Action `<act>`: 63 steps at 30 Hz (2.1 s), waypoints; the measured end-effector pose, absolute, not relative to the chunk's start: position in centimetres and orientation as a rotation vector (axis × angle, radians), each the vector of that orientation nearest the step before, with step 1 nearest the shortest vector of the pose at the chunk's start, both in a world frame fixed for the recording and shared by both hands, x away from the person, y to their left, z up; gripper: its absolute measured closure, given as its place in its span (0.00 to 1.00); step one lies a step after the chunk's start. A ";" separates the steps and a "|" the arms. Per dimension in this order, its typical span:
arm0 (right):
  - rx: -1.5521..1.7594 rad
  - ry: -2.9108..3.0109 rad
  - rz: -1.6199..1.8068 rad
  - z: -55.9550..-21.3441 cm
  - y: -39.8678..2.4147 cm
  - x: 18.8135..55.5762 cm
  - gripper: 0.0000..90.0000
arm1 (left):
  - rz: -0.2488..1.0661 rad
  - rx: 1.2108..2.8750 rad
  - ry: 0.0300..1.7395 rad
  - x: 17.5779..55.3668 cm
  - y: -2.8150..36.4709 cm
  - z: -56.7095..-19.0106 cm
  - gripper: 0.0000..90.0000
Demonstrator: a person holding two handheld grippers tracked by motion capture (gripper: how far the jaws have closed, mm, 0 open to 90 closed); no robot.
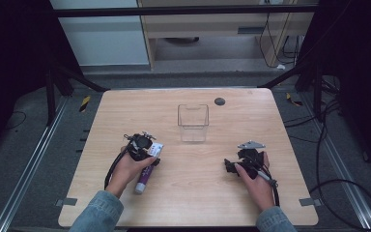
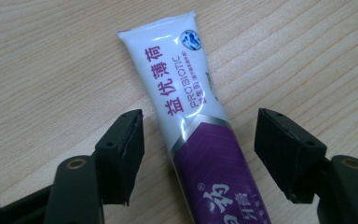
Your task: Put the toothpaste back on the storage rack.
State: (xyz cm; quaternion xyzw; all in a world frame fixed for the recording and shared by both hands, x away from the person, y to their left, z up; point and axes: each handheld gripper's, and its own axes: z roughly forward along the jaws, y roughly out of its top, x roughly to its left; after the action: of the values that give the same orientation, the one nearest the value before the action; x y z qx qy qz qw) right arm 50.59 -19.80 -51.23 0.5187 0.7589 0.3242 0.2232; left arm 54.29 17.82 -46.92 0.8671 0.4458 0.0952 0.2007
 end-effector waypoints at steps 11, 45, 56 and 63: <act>1.434 2.095 0.897 -51.2 -19.8 50.6 0.01 | 0.291 2.434 1.267 54.6 17.6 -47.4 0.44; 1.435 2.094 0.896 -51.2 -19.8 50.6 0.01 | 0.343 2.477 1.164 54.6 17.1 -46.9 0.80; 1.433 2.094 0.896 -51.2 -19.8 50.6 0.01 | 0.302 2.455 1.137 54.5 17.7 -46.5 0.88; 1.434 2.094 0.896 -51.2 -19.8 50.6 0.01 | 0.334 2.407 1.089 53.5 17.6 -44.6 0.88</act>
State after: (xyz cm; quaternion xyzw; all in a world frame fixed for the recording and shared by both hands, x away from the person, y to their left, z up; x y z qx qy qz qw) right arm 50.58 -19.79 -51.23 0.5193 0.7585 0.3244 0.2233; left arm 53.47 17.61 -44.56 0.8781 0.3974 0.1218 0.2370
